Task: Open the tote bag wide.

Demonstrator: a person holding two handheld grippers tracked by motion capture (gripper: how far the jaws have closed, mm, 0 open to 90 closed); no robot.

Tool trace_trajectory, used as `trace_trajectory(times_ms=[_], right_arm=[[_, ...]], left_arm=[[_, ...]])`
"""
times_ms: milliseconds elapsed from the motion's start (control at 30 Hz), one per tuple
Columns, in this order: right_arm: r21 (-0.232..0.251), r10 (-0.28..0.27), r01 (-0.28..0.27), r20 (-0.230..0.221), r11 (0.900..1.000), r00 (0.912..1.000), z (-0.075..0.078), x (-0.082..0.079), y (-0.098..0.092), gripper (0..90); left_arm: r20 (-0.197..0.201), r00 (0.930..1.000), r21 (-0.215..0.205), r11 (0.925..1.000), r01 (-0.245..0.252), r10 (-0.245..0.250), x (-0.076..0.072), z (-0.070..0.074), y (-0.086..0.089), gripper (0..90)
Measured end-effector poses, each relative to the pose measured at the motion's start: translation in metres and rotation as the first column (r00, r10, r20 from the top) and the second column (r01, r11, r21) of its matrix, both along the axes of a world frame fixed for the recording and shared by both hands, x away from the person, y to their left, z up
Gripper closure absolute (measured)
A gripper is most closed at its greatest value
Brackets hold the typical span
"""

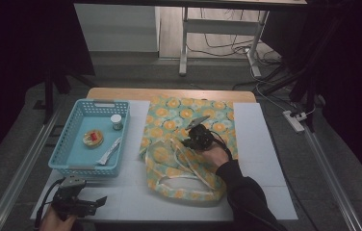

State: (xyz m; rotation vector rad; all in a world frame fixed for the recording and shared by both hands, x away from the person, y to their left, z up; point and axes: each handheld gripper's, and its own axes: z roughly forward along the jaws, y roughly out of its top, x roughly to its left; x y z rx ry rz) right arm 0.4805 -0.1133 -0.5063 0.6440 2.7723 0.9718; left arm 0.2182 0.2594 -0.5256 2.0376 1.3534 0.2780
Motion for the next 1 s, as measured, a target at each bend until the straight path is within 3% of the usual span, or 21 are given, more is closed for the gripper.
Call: trace_trajectory(times_ms=[100,167,200,233,367,500,667,800,933,1000], right_arm=[[-0.013,-0.012,0.011,-0.028,1.0,0.9996,-0.011,0.002,-0.002,85.1],[-0.002,-0.026,0.026,-0.029,1.0,0.9992,-0.01,0.001,-0.006,76.3],[0.024,-0.04,0.04,-0.025,0.999,0.9989,0.0,-0.001,-0.012,67.8],[0.024,-0.04,0.04,-0.025,0.999,0.9989,0.0,-0.001,-0.012,67.8],[0.068,-0.06,0.061,-0.011,0.996,0.9981,0.024,-0.014,-0.027,54.6],[0.061,-0.037,0.039,-0.019,0.997,0.9991,0.035,-0.039,-0.039,47.1],[0.018,-0.002,0.003,-0.047,1.0,0.9989,0.027,-0.069,-0.047,40.8],[-0.012,0.002,-0.003,-0.065,1.0,0.9979,0.014,-0.08,-0.051,38.9],[-0.071,-0.006,0.001,-0.073,0.998,0.9973,0.003,-0.084,-0.056,42.7],[-0.085,-0.015,0.007,-0.086,0.996,0.9962,0.001,-0.086,-0.06,49.6]], left_arm=[[0.0,1.0,0.0,1.0,-0.001,0.001,0.0,0.0,0.0,0.1],[0.0,1.0,0.001,1.0,-0.001,0.001,0.0,0.0,0.0,0.2],[0.0,1.0,0.0,1.0,-0.001,0.001,0.0,0.0,0.0,0.2],[0.0,1.0,0.001,1.0,-0.001,0.001,0.0,0.0,0.0,0.2],[-0.002,1.0,0.002,1.0,-0.001,0.001,0.0,0.0,0.0,0.2],[-0.002,1.0,0.005,1.0,-0.003,0.003,0.0,0.0,0.0,0.3],[-0.003,1.0,0.007,1.0,-0.003,0.003,0.0,0.0,-0.001,0.3],[-0.003,1.0,0.007,1.0,-0.003,0.003,0.0,0.0,-0.001,0.3],[-0.003,1.0,0.005,1.0,-0.005,0.005,0.0,0.0,-0.001,0.3],[-0.003,1.0,0.006,1.0,-0.005,0.005,0.001,0.0,-0.001,0.3]])
